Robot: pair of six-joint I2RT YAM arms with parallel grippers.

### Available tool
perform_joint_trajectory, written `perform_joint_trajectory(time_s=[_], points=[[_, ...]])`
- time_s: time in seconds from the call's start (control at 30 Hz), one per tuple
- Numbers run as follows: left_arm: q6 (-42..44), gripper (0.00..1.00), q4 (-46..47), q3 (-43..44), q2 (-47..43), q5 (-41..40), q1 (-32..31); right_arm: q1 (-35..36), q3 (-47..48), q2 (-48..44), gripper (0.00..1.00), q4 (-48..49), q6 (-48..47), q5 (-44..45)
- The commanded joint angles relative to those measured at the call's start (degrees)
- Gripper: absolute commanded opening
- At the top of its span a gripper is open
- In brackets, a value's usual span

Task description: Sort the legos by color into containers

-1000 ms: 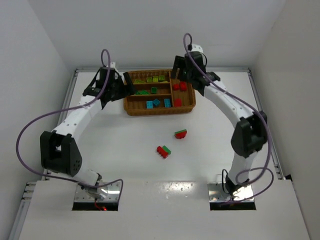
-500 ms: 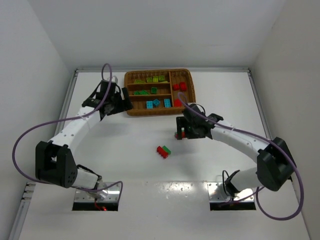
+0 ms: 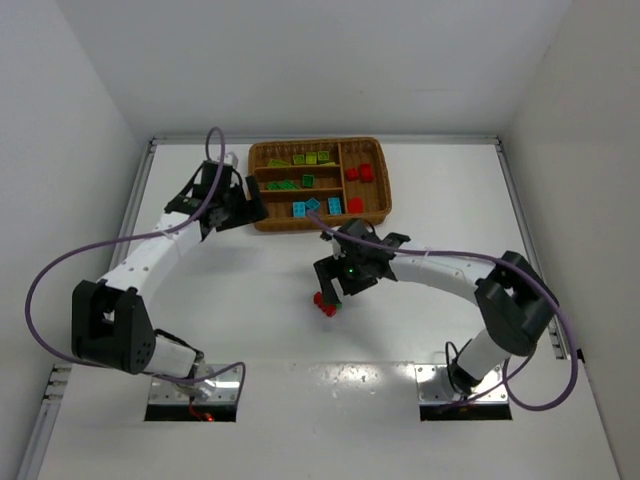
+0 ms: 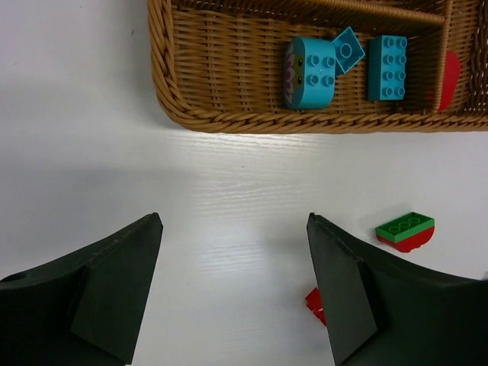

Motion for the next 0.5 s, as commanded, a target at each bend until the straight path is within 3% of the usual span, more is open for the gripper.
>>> perform_joint_trajectory(time_s=[0.0,0.1,0.2,0.47], points=[[0.4,0.83,0.9,0.8,1.1,1.5,0.2,2.9,3.6,3.6,0.85,-1.0,-6.3,0.8],[0.4,0.83,0.9,0.8,1.6,2.0,0.2,3.6,4.1,6.2,0.84,-1.0,-6.9,2.4],[-0.2,0.89,-1.2,1.5,3.3,2.0,0.2,4.2,3.0,7.5,0.78,-0.3,-6.9,4.4],[0.5,0.89,-3.2,3.6,5.4,12.2,1.3,4.2,2.2,8.0,0.59,4.8,-6.3,7.4]])
